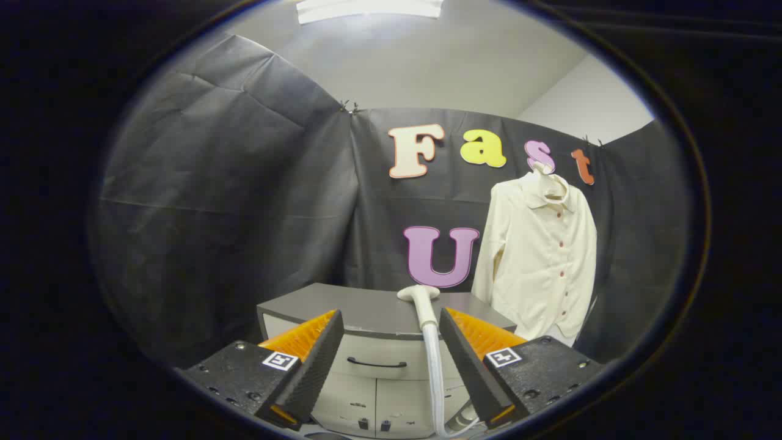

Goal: Iron the clothes twice with a garment steamer, once on the left side and once on the right side.

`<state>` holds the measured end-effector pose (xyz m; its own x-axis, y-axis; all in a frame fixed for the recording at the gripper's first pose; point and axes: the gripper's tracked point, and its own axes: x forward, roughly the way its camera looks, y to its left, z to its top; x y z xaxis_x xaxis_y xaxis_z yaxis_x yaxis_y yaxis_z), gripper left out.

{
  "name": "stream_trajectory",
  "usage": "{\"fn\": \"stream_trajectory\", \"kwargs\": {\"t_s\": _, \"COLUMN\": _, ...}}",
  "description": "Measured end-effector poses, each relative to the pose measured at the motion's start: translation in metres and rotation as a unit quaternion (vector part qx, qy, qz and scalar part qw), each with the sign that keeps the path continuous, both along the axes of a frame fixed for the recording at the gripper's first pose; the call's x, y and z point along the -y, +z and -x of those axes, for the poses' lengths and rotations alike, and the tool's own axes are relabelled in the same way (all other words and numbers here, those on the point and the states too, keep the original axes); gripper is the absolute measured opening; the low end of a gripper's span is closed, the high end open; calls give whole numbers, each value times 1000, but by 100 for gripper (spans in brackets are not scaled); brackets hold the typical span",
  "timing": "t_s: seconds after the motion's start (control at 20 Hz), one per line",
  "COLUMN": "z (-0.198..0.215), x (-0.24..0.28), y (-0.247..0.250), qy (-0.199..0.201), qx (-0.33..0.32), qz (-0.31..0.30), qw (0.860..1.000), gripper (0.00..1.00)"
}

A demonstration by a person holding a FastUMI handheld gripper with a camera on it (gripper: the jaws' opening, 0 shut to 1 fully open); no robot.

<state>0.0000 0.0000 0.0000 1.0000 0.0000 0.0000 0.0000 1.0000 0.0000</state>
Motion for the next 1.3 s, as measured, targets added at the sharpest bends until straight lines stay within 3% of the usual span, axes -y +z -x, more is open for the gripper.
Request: {"fn": "stream_trajectory", "kwargs": {"t_s": 1.3, "z": -9, "x": 5, "y": -8, "qy": -7, "qx": -10, "qz": -9, "qw": 1000, "gripper": 96}}
